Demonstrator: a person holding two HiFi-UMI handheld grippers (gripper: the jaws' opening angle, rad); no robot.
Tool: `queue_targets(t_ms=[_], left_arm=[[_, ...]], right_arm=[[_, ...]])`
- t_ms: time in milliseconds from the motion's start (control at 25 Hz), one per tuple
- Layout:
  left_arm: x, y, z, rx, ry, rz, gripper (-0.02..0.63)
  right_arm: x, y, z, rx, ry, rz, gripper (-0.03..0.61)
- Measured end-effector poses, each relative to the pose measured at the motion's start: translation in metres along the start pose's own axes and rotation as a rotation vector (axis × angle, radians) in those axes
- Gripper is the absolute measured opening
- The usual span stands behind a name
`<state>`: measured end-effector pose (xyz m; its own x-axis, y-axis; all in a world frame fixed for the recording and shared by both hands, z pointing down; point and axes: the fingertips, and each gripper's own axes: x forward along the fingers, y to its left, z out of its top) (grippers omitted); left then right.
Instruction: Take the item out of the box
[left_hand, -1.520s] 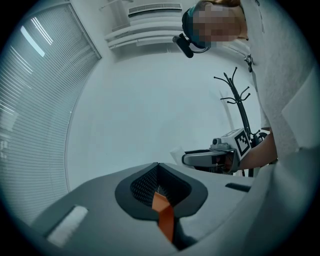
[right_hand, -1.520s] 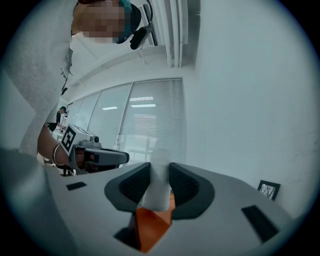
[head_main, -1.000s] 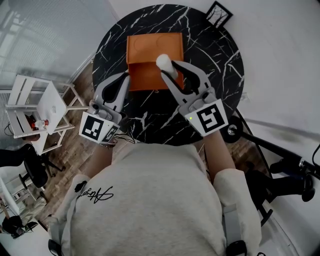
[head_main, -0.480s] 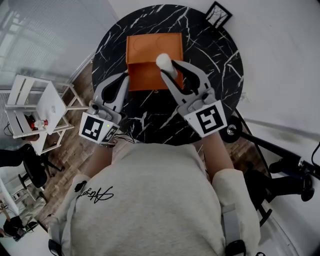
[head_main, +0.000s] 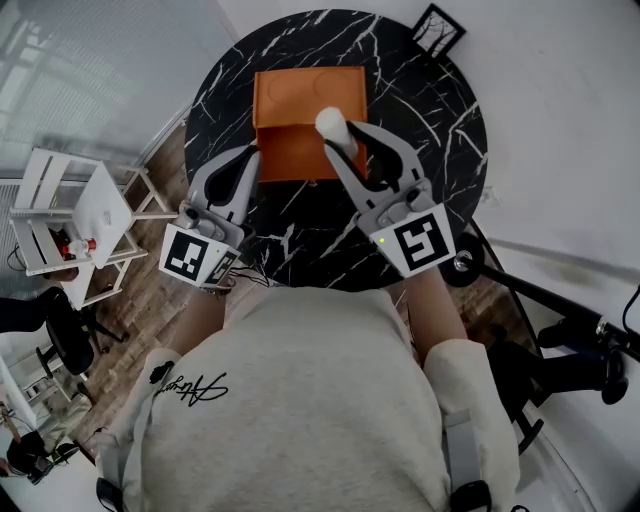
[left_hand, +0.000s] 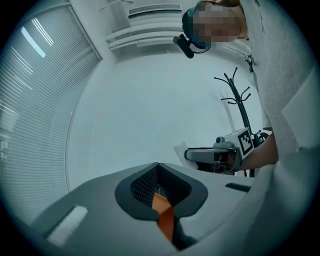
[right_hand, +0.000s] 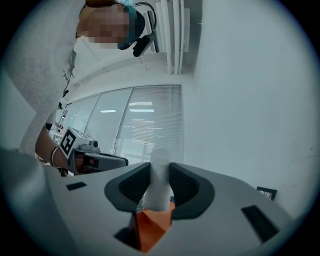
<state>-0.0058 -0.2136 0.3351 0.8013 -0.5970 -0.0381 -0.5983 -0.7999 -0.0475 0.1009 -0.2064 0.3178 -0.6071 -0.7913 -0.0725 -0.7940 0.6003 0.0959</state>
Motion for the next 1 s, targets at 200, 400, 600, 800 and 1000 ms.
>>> queue_targets(t_ms=[200, 400, 600, 800, 1000], left_arm=[[-0.0006, 0.0004, -0.0002, 0.0, -0.002, 0.002, 0.003], [-0.0004, 0.0012, -0.0016, -0.002, -0.001, 0.002, 0.003], [0.0005, 0.0025, -0.0016, -0.002, -0.001, 0.002, 0.003], [0.0008, 0.0025, -0.0004, -0.003, -0.004, 0.0, 0.003], [0.0016, 0.0017, -0.0014, 0.0, 0.0, -0.001, 0.003]], right_arm=[[-0.0002, -0.0006, 0.0004, -0.001, -0.004, -0.005, 0.117], [0.0006, -0.0004, 0.0007, 0.0, -0.008, -0.004, 0.117], [0.0015, -0.0005, -0.0006, -0.002, -0.001, -0.004, 0.117], [0.0013, -0.0006, 0.0008, -0.004, -0.003, -0.008, 0.117], [0.0007, -0.0012, 0.0009, -0.008, -0.007, -0.009, 0.117]])
